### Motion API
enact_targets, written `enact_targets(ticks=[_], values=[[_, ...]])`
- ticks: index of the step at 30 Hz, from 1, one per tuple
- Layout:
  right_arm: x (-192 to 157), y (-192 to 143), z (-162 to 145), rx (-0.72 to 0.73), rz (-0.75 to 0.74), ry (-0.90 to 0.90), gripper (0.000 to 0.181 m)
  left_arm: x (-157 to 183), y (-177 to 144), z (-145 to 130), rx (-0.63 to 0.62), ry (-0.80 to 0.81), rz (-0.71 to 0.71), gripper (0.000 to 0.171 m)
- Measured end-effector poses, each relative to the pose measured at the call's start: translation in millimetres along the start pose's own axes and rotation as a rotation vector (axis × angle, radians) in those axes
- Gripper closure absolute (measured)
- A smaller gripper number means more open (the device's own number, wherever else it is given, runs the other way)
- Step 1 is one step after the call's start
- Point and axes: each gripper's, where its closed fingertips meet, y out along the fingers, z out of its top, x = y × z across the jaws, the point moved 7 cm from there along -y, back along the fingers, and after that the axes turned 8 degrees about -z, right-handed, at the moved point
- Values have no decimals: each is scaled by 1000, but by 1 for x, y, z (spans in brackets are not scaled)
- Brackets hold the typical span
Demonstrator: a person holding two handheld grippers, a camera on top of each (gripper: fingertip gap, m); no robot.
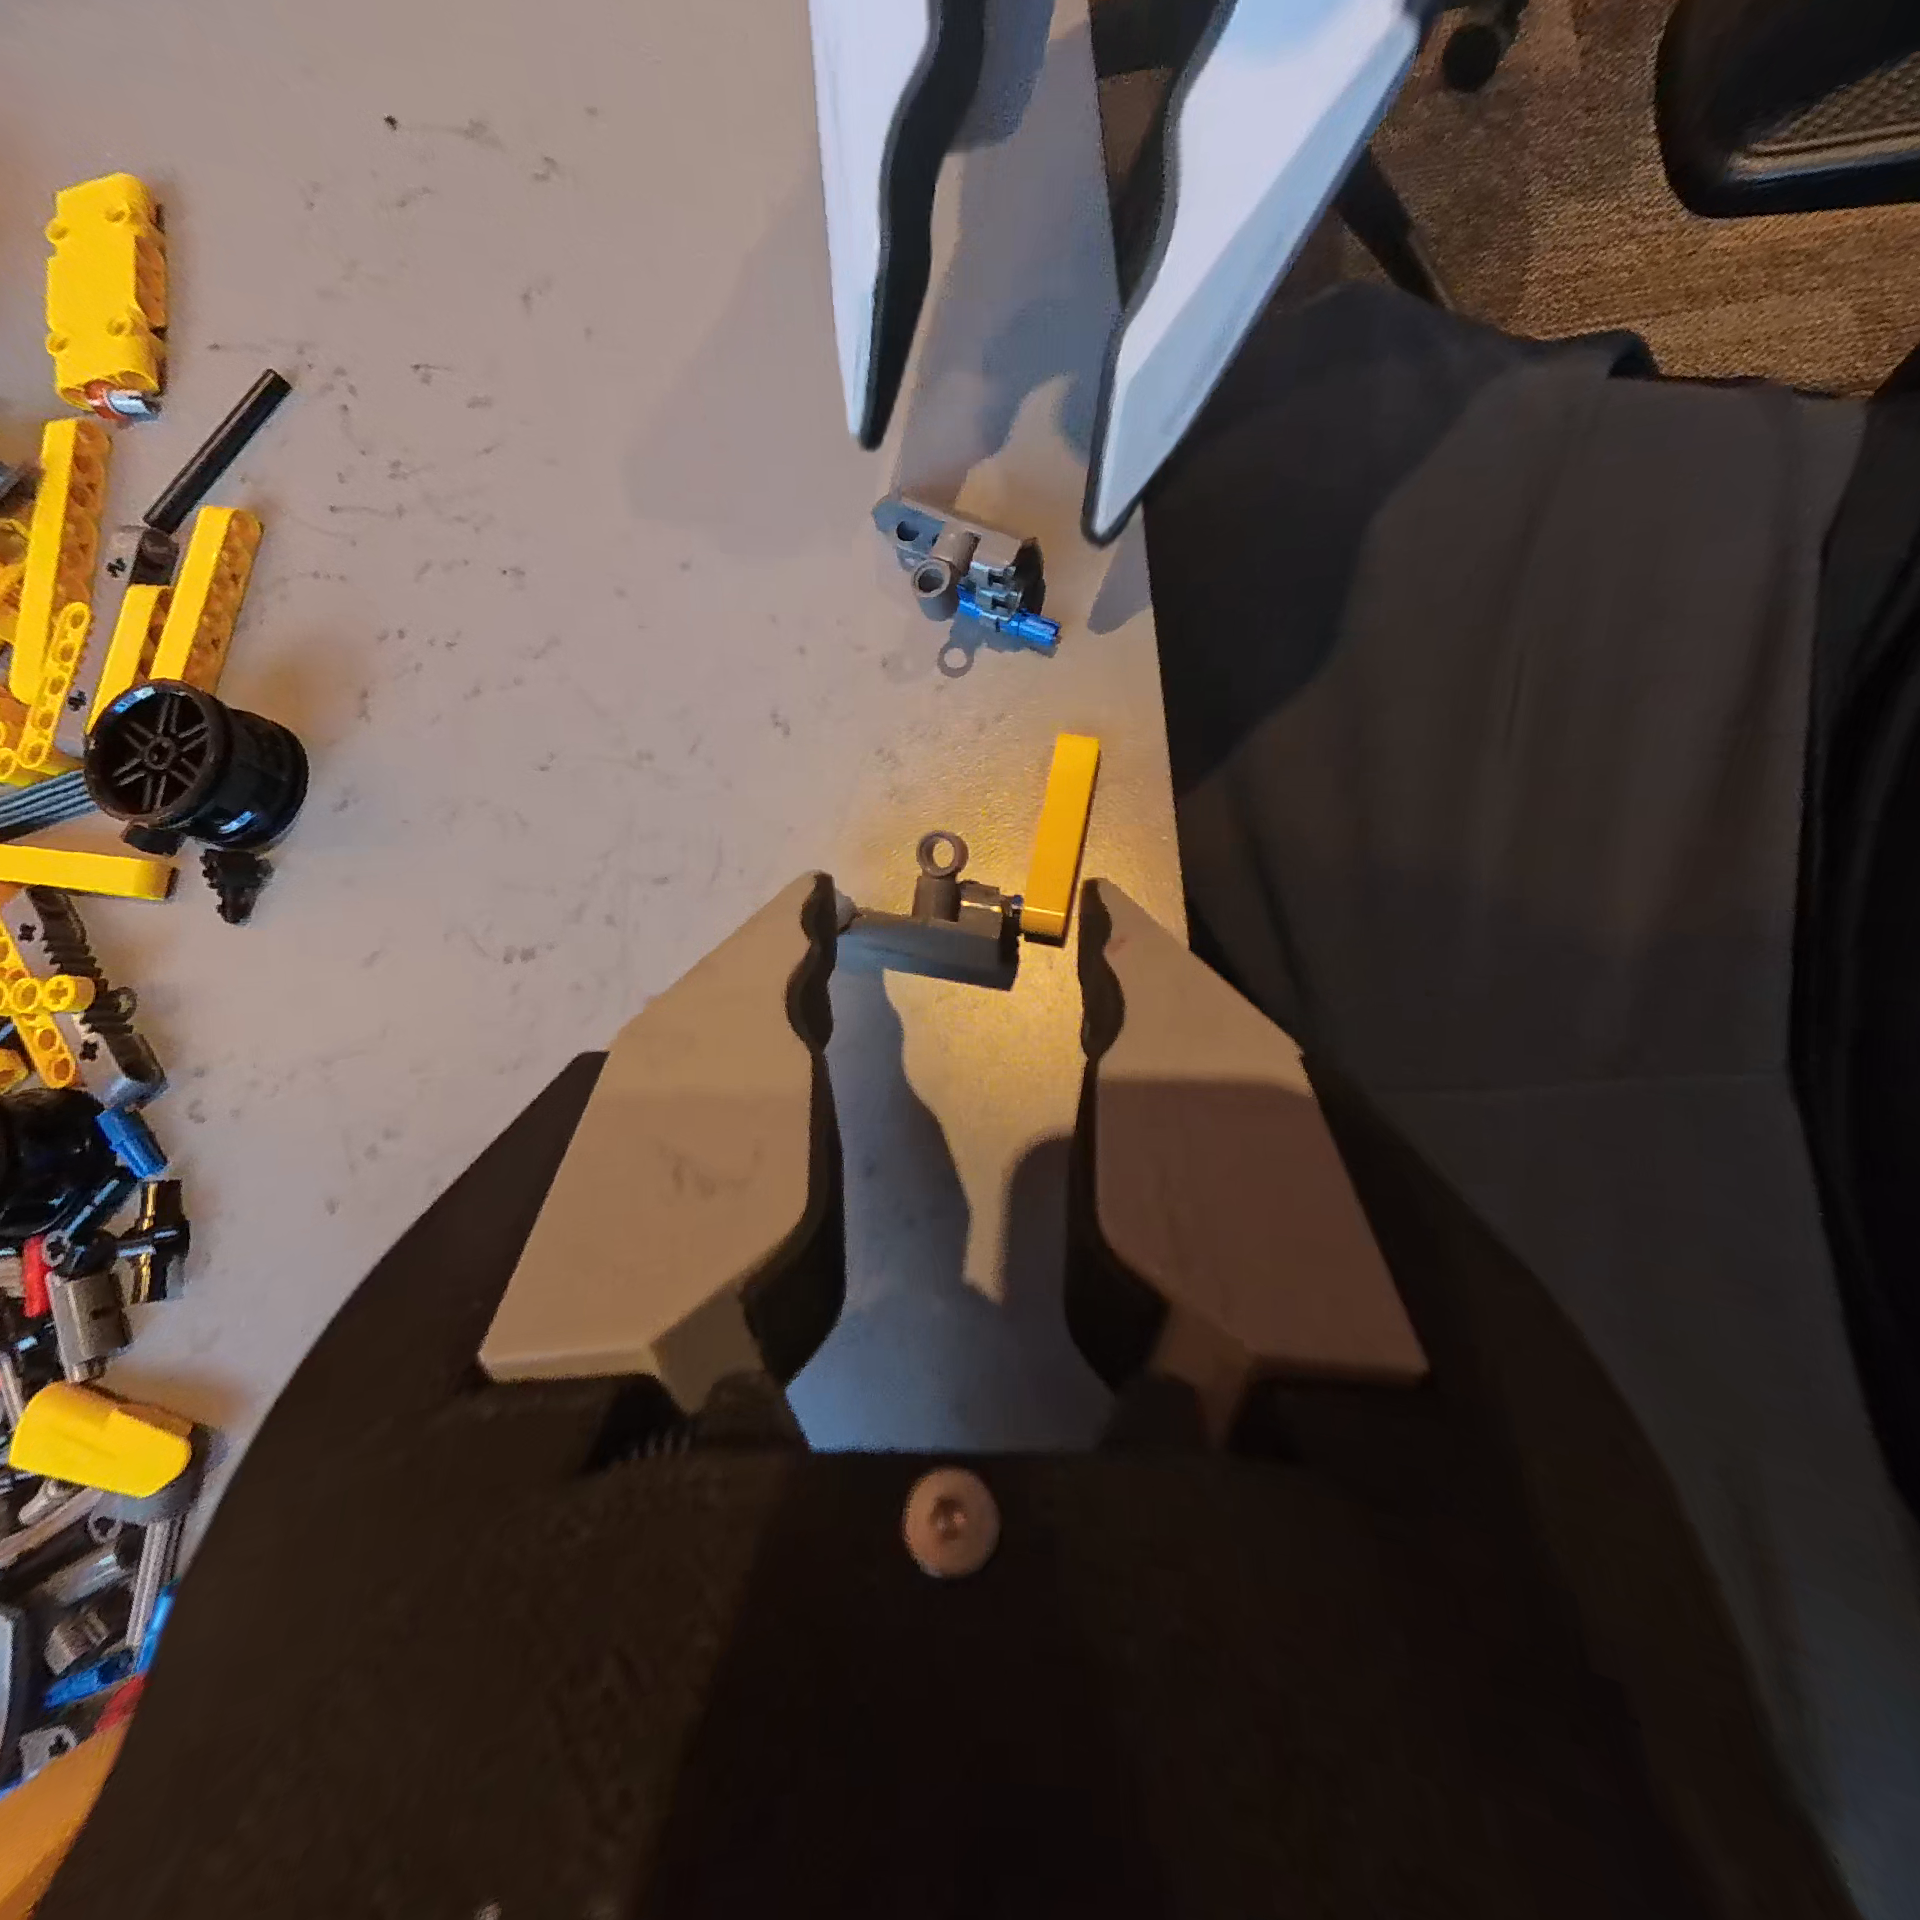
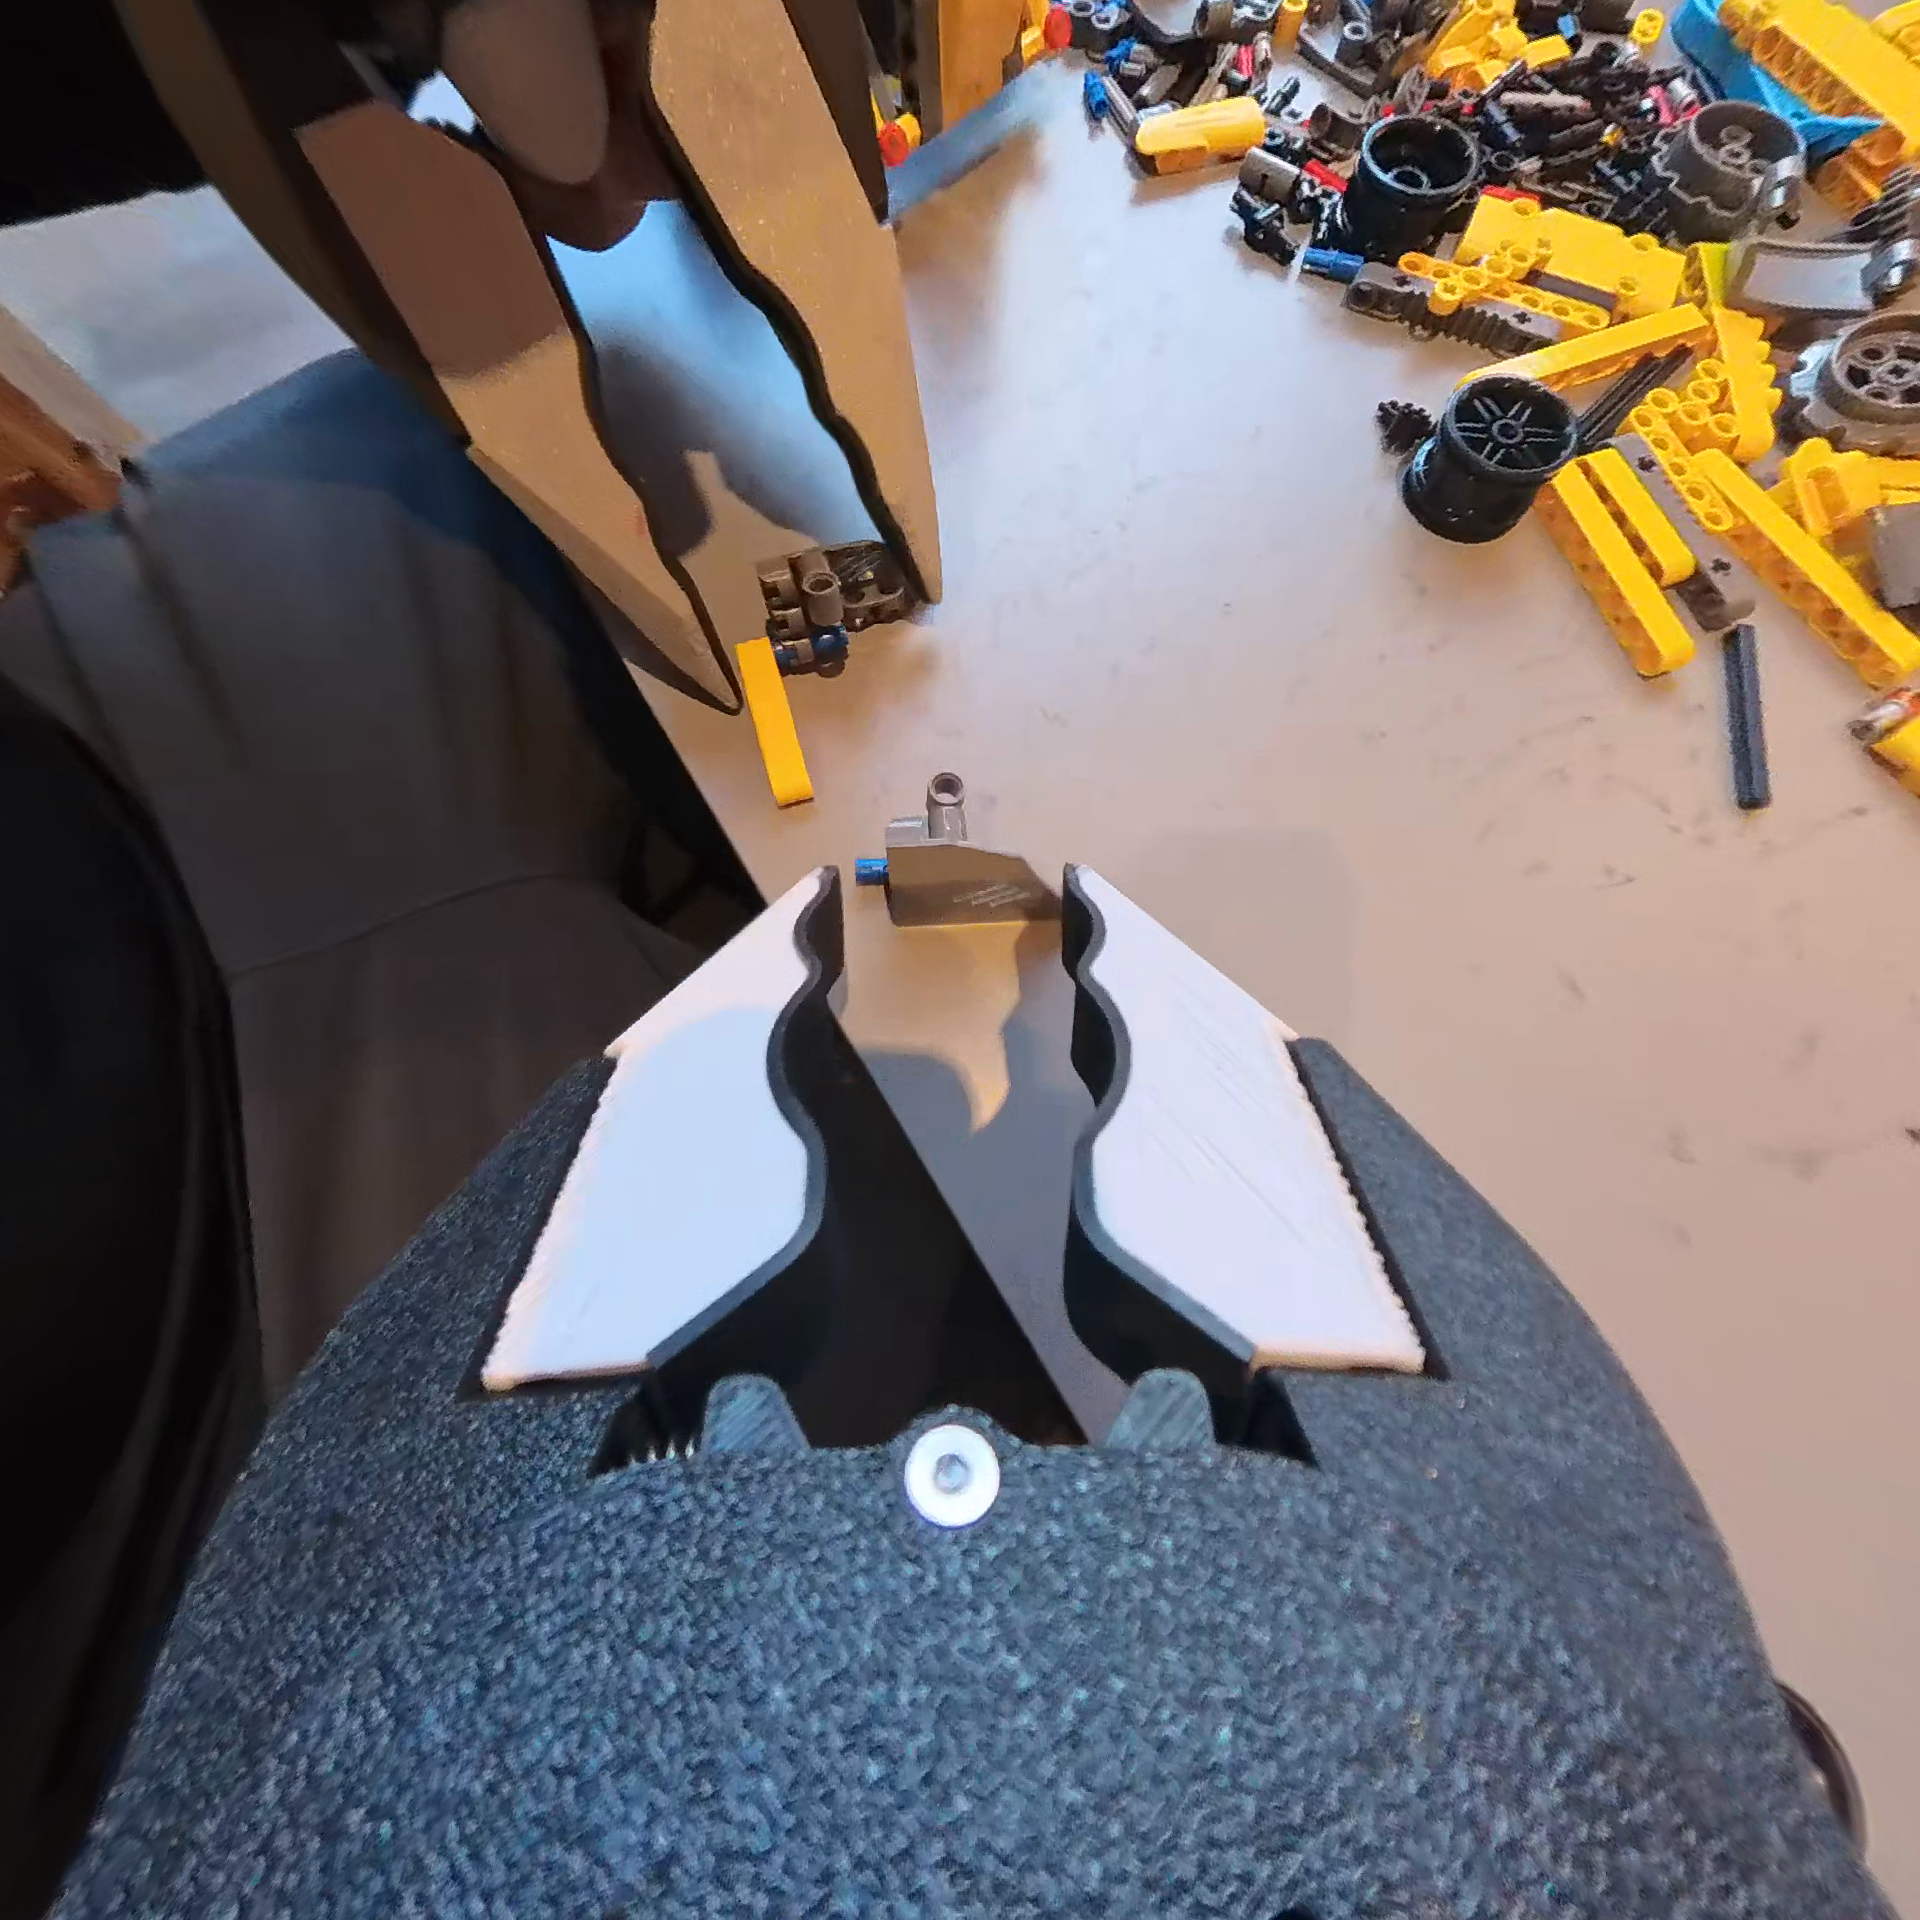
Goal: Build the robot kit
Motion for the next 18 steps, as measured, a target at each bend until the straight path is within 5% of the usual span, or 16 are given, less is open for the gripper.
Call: enact_targets(ticks=[18], values=[[-4, 23, 2, 7, 41, -115, 146, 0, 5, 5, 13, 43, -40, 130]])
